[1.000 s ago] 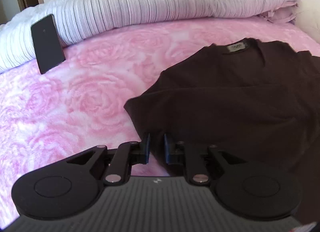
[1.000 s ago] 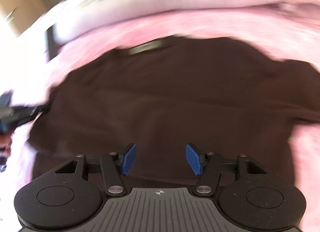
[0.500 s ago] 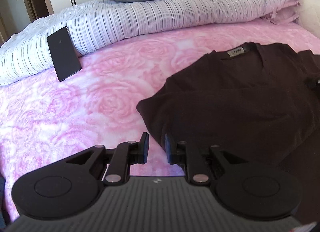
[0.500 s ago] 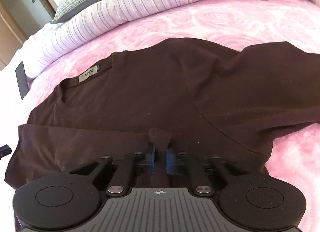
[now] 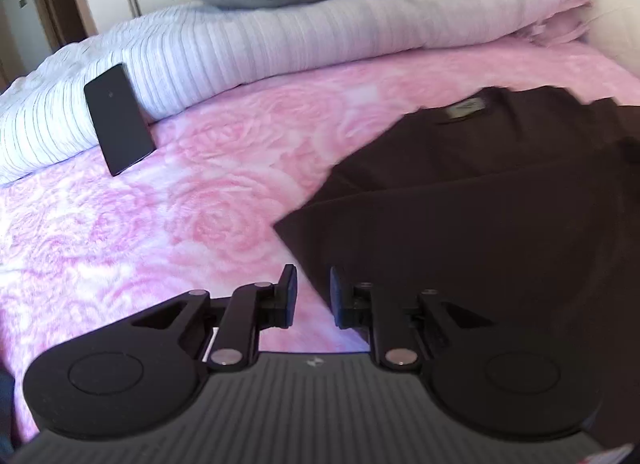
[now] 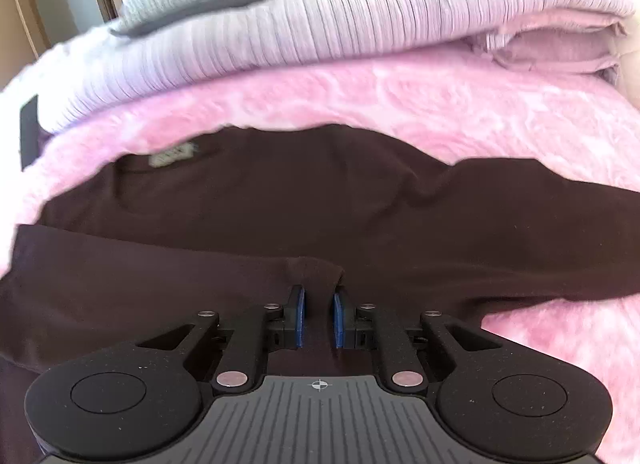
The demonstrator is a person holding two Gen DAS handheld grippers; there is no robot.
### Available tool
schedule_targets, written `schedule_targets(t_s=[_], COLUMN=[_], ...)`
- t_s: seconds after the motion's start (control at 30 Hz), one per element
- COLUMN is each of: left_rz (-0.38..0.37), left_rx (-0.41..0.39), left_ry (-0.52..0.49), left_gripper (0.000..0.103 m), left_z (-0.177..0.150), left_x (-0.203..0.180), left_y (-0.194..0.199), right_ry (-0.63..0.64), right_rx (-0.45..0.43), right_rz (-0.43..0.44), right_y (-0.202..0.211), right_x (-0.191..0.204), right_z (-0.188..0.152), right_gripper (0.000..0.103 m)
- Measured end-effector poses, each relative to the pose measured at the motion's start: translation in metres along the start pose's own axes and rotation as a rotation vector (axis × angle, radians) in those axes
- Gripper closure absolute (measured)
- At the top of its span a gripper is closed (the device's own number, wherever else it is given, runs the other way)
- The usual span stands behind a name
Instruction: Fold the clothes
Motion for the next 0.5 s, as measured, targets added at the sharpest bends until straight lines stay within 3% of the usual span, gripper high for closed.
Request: schedule_targets(t_s=[0.13,0.2,0.27,0.37,0.5], left_rz=[-0.098,-0.108,-0.101,-0.090,-0.099], left_rx=[0.063,0.095,0.102,0.106,0.139], left_ry=[-0.067,-0.121,-0.166,-0.136,-0.138], left_gripper=[0.088,0.088,0.088,0.088,0.088], left_z=[-0.030,-0.048,-0.055,-0.051,-0.061], left_x=[-0.037,-0.048,-0.053,-0.055,-0.061], left_y=[0.016,0.019,0.025,0.039,0.049], right_ry=[0.030,0.045,0.058,0.112,0.066], right_rx=[0.010,0.051,0.115,0.126,0.086], right_rz=[0.108,0.122,0.106,0.056,-0.028], right_y=[0.018,0.012,0.007,0.014,0.029], right_x=[0.044,0.052,0.049,0.042,0.030], right_z=[-0.021,-0.037,-0.056,-0.058,-0.046], right_gripper=[0.090,0.090,0.090,0.090,0.090])
Point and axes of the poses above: each gripper's, at about its wrist camera, not at the fingertips, and y roughly against the way its jaws point, x to its left, z to its top, the point moved 10 cm from there along -y, roughly the way its jaws point, and after that the axes turned 13 degrees about -x, right-handed, at the moved point
